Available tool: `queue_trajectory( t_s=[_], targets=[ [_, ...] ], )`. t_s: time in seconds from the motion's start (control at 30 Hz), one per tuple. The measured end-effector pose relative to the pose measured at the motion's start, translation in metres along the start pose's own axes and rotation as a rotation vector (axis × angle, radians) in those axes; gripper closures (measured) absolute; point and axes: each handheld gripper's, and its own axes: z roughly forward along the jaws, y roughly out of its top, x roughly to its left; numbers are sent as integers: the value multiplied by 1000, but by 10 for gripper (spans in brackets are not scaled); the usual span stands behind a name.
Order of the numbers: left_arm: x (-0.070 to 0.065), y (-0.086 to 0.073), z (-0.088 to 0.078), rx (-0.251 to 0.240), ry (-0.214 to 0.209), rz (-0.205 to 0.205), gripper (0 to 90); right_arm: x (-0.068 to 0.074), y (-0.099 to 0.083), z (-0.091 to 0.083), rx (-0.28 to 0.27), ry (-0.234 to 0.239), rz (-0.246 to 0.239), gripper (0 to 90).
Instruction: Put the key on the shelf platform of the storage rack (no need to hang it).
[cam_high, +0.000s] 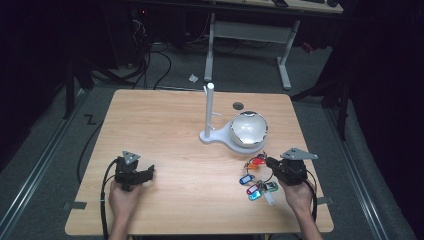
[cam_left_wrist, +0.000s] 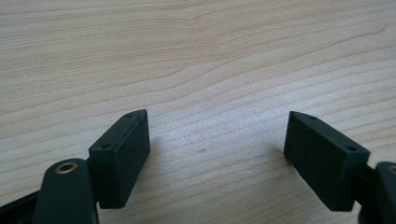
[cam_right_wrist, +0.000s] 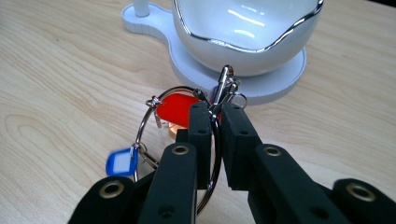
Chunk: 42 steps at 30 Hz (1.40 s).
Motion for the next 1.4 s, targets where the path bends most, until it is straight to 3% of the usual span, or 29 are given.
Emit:
queue_trajectory(
  t_s=[0.77, 1.4],
  targets=[
    [0, 0, 0, 0, 2, 2, 231, -9, 28, -27, -83, 37, 1, 836],
    [0, 0, 0, 1, 2, 3, 232, -19, 59, -49, -147, 56, -26, 836]
  ],
)
